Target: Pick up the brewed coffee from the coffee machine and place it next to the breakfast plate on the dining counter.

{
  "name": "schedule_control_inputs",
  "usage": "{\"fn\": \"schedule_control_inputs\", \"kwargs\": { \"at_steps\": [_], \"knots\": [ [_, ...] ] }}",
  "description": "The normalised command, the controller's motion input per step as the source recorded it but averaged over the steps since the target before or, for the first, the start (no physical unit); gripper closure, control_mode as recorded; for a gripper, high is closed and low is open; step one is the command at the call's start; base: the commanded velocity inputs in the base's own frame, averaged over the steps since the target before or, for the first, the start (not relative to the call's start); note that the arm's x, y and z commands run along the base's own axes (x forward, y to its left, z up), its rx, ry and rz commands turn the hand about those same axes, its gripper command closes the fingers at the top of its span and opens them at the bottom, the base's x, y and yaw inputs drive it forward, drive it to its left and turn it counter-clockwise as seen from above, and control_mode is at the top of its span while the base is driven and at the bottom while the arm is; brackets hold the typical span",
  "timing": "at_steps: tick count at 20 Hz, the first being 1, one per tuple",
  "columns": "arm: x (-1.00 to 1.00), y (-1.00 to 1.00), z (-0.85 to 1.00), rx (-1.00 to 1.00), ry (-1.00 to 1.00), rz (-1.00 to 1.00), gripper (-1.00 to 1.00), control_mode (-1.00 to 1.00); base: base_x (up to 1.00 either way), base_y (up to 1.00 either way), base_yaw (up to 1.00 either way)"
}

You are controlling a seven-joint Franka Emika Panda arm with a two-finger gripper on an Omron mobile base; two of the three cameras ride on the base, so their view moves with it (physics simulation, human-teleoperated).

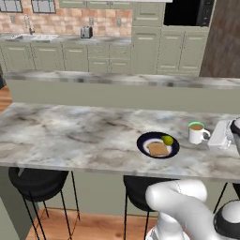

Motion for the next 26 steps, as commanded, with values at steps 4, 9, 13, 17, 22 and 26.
{"fn": "schedule_control_inputs", "kwargs": {
  "at_steps": [4,9,13,17,22,26],
  "knots": [
    [0.44,-0.23,-0.17,0.0,0.0,-0.06,1.0,-1.0,0.0,0.0,0.0],
    [0.5,-0.18,-0.21,0.0,0.0,-0.06,1.0,-1.0,0.0,0.0,0.0],
    [0.38,-0.07,-0.41,0.0,0.0,-0.02,1.0,-1.0,0.0,0.0,0.0],
    [0.34,0.0,-0.46,0.0,0.0,0.0,1.0,-1.0,0.0,0.0,0.0],
    [0.33,-0.12,-0.36,0.0,0.0,0.0,1.0,-1.0,0.0,0.0,0.0],
    [0.28,-0.25,-0.3,0.0,0.0,0.0,1.0,-1.0,0.0,0.0,0.0]
  ]
}}
